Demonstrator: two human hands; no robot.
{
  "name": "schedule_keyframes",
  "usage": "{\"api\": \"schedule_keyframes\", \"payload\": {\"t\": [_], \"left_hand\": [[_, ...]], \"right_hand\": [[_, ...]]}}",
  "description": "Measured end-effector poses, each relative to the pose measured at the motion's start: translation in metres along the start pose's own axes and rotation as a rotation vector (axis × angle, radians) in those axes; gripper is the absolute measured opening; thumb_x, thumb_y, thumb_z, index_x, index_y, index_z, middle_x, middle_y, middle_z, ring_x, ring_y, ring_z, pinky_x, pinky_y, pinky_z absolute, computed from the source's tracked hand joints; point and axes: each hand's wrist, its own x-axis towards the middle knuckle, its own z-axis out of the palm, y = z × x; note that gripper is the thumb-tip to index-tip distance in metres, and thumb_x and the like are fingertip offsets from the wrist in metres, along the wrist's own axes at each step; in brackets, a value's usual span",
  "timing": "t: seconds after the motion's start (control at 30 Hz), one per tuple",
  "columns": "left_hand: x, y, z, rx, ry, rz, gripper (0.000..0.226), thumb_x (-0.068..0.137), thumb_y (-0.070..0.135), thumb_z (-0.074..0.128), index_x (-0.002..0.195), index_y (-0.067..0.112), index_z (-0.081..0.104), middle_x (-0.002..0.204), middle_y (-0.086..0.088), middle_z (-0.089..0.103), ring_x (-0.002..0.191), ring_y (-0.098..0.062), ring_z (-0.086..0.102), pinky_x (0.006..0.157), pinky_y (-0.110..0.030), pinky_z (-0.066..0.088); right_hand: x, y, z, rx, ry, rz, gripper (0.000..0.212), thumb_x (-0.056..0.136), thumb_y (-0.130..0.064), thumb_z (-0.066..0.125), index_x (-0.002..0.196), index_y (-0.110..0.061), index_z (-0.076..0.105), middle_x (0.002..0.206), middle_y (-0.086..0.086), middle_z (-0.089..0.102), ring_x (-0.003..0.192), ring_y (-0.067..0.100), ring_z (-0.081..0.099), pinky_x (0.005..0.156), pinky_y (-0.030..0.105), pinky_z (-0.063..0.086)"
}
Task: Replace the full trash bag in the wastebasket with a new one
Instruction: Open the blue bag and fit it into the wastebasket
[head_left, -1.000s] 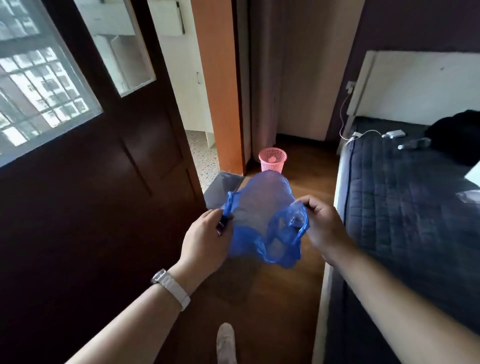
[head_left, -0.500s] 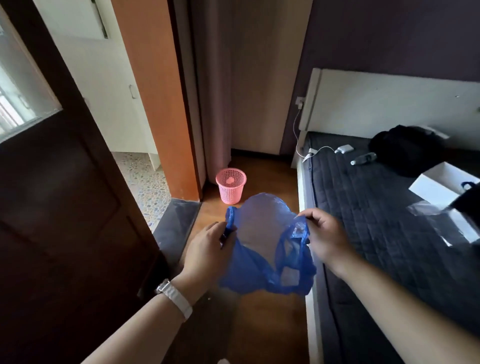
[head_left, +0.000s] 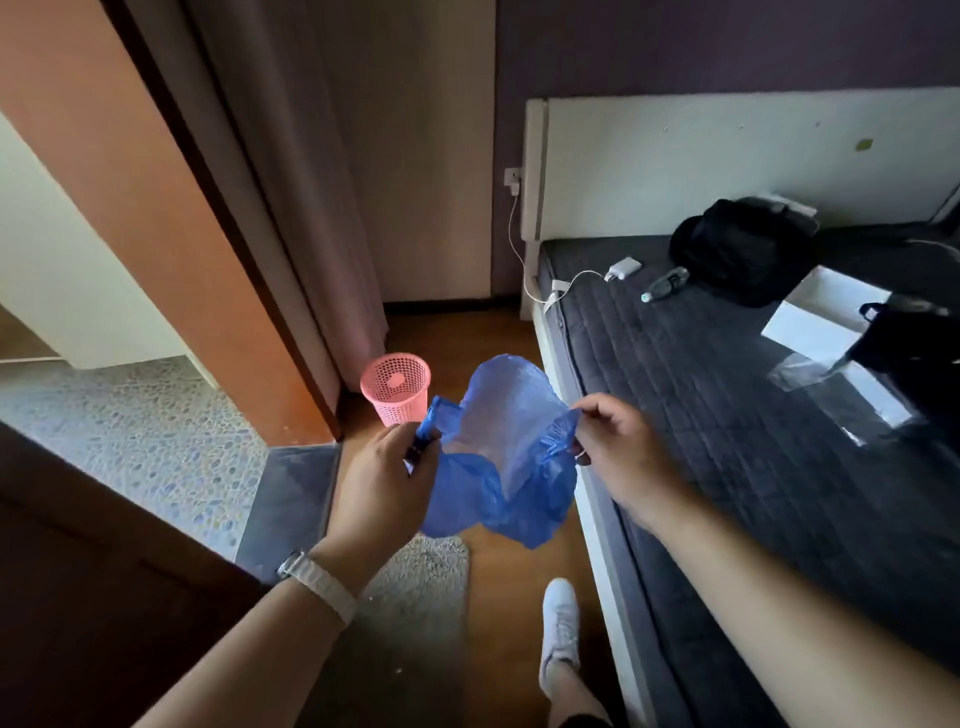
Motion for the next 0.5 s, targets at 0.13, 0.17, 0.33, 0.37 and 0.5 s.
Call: {"api": "schedule_keyframes", "payload": {"t": [0.13, 0.17, 0.33, 0.37, 0.5], "left_hand": [[0.067, -0.009, 0.040, 0.028, 0.000, -0.027, 0.010, 0.086, 0.019, 0.062, 0.079, 0.012, 0.064, 0.069, 0.007, 0.057, 0.064, -0.015, 0.054, 0.058, -0.031, 0.042], [0.085, -0.009, 0.051, 0.039, -0.006, -0.049, 0.008, 0.087, 0.017, 0.064, 0.079, 0.014, 0.064, 0.069, 0.008, 0.057, 0.065, -0.016, 0.054, 0.058, -0.031, 0.042], [0.172, 0.013, 0.107, 0.055, -0.022, -0.162, 0.011, 0.087, 0.018, 0.065, 0.077, 0.022, 0.062, 0.070, 0.009, 0.058, 0.064, -0.013, 0.055, 0.057, -0.028, 0.037], [0.188, 0.020, 0.117, 0.056, -0.018, -0.178, 0.009, 0.087, 0.019, 0.064, 0.079, 0.021, 0.063, 0.070, 0.009, 0.058, 0.064, -0.013, 0.055, 0.056, -0.029, 0.037], [0.247, 0.037, 0.153, 0.089, 0.019, -0.184, 0.009, 0.087, 0.019, 0.064, 0.080, 0.013, 0.064, 0.070, 0.005, 0.057, 0.064, -0.019, 0.053, 0.055, -0.032, 0.039]], "right_hand": [[0.082, 0.016, -0.011, 0.032, -0.010, -0.010, 0.016, 0.088, -0.005, 0.054, 0.076, -0.011, 0.063, 0.059, -0.005, 0.060, 0.057, 0.010, 0.054, 0.062, 0.036, 0.047], [0.105, 0.022, -0.014, 0.042, -0.011, -0.007, 0.014, 0.087, -0.008, 0.055, 0.077, -0.013, 0.064, 0.060, -0.004, 0.061, 0.058, 0.012, 0.055, 0.064, 0.040, 0.050], [0.211, 0.035, -0.041, 0.010, -0.060, -0.001, 0.011, 0.077, -0.031, 0.053, 0.075, -0.027, 0.063, 0.059, -0.004, 0.060, 0.059, 0.017, 0.055, 0.065, 0.049, 0.052], [0.230, 0.035, -0.047, 0.002, -0.070, -0.007, 0.011, 0.077, -0.033, 0.053, 0.075, -0.028, 0.063, 0.059, -0.004, 0.060, 0.059, 0.016, 0.054, 0.064, 0.049, 0.052], [0.305, 0.040, -0.065, 0.004, -0.089, -0.071, 0.013, 0.080, -0.036, 0.055, 0.079, -0.025, 0.062, 0.066, 0.001, 0.063, 0.063, 0.014, 0.055, 0.064, 0.045, 0.050]]}}
